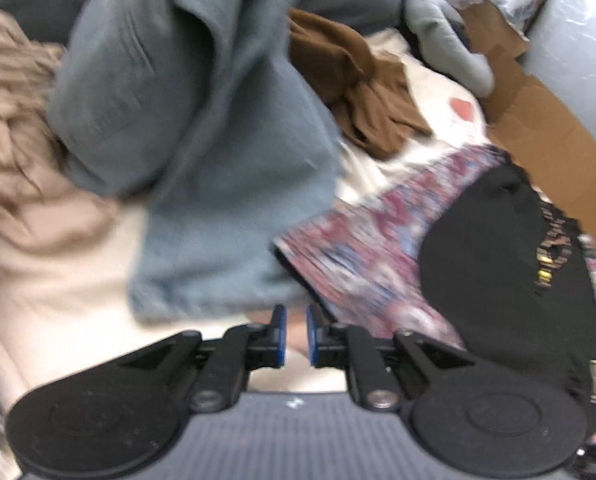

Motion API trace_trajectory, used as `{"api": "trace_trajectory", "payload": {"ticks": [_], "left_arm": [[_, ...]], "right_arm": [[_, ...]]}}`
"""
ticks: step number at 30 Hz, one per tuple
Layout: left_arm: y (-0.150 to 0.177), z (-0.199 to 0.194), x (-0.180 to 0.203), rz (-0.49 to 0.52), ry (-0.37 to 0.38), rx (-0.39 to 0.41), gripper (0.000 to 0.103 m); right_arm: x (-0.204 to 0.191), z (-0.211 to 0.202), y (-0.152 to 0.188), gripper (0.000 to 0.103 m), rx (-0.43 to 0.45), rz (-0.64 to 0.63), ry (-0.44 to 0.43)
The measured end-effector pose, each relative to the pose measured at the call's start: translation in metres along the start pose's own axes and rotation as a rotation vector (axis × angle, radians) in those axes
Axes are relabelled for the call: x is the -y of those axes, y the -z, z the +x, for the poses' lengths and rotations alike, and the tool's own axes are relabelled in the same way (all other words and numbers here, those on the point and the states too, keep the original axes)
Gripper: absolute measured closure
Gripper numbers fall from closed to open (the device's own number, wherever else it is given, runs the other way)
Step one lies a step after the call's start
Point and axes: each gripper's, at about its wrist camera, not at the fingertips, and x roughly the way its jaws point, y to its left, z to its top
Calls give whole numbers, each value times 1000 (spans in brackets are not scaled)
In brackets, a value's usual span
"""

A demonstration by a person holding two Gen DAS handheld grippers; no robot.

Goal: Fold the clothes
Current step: 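Open the left tool to release the lining while the right tool holds the hem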

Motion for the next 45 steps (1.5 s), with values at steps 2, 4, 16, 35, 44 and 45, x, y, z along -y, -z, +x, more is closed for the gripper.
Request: {"api": "trace_trajectory", "payload": {"ticks": [2,4,16,35,44,45], "left_arm": [[9,2,8,-26,57,-36,87],[17,5,16,-59,114,-68,87],[54,21,50,-149,285,-188,68],[91,59,62,-303,414,-366,62],[93,66,57,-371,441,-343,68],[92,65,55,-384,440,-330,72]], "right_arm": [[-2,-1,0,101,0,-13,4],[-5,-2,1,101,-3,-24,10],[-18,-11,9,101,-29,-98,9],[-17,-5,12,101,-33,-106,18],[-19,-5,14,101,-39,-114,12],[-20,-5,14,101,-38,-118,11]]}}
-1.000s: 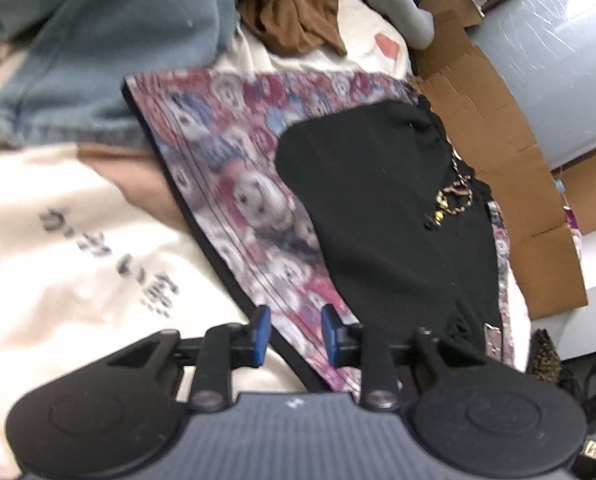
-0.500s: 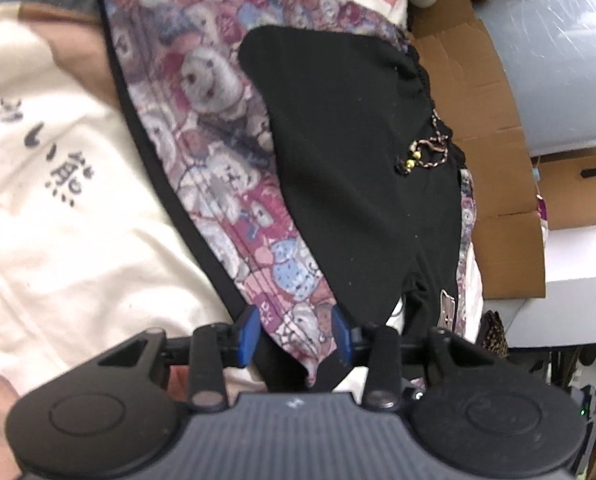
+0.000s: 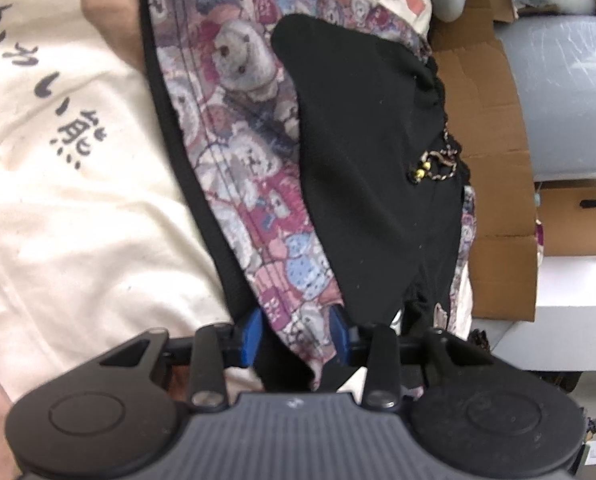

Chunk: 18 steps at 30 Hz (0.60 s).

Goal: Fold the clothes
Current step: 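Open the left tool to release the lining while the right tool holds the hem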

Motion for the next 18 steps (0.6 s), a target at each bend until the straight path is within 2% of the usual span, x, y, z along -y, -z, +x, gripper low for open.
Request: {"api": "trace_trajectory", "payload": {"ticks": [2,4,6,18], "left_arm": [[-2,-2,-3,-22,5,22,73],[-4,1,-6,-32,4,19,80],[-5,5,-7,-27,-2,8,103],[1,-5,-7,69,-88,12,103]], "right_arm": [[-1,-1,-1,101,3,-4,-1],[-2,-1,-2,101,7,-3,-3],[-4,0,-3,101,8,-4,-6],[-17,1,-19,101,37,-51,-19]]}}
